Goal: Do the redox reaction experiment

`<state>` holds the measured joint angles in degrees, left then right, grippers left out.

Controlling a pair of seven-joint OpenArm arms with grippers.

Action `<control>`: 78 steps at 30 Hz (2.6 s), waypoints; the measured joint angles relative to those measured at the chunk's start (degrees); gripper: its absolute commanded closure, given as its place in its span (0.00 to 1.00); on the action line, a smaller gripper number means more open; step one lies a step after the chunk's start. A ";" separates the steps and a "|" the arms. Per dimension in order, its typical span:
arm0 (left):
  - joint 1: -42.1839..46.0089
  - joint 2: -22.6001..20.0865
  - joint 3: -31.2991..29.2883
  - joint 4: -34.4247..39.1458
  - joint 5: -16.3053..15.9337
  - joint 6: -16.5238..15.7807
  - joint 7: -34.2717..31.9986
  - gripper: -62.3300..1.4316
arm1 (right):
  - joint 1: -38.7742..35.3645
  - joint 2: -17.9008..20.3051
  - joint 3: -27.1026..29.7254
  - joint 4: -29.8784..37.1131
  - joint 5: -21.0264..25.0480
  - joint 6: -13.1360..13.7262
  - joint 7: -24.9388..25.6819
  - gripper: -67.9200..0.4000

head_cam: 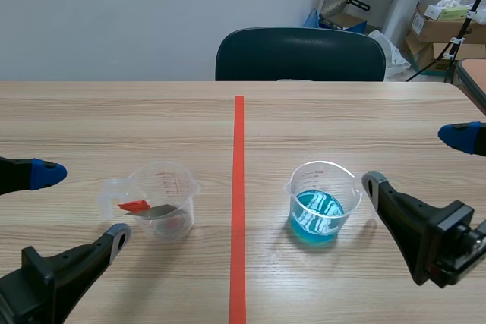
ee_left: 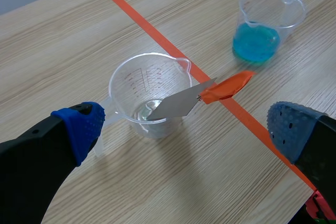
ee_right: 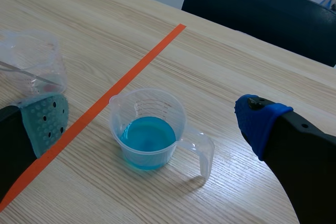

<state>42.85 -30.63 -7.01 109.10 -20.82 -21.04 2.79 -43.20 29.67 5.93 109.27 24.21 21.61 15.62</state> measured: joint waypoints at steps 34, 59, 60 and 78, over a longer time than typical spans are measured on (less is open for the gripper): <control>0.00 0.00 0.00 0.00 0.00 0.00 -0.57 0.00 | 0.52 0.00 0.00 0.00 -2.16 0.68 0.85 0.00; 4.52 0.00 -2.89 -4.00 2.43 1.44 -11.72 0.00 | 15.10 5.11 -16.63 0.00 -14.27 3.93 1.03 0.00; 5.20 0.00 -3.34 -4.22 3.65 1.46 -12.79 0.00 | 16.02 5.11 -17.73 0.00 -15.41 4.09 1.05 0.00; 17.86 -0.02 -12.09 -9.62 10.38 1.86 -27.39 0.00 | 37.24 3.80 -43.60 -13.25 -20.35 6.12 3.48 0.00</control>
<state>60.71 -30.65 -19.09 99.48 -10.44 -19.18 -24.60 -5.96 33.47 -37.67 96.03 3.86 27.73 19.09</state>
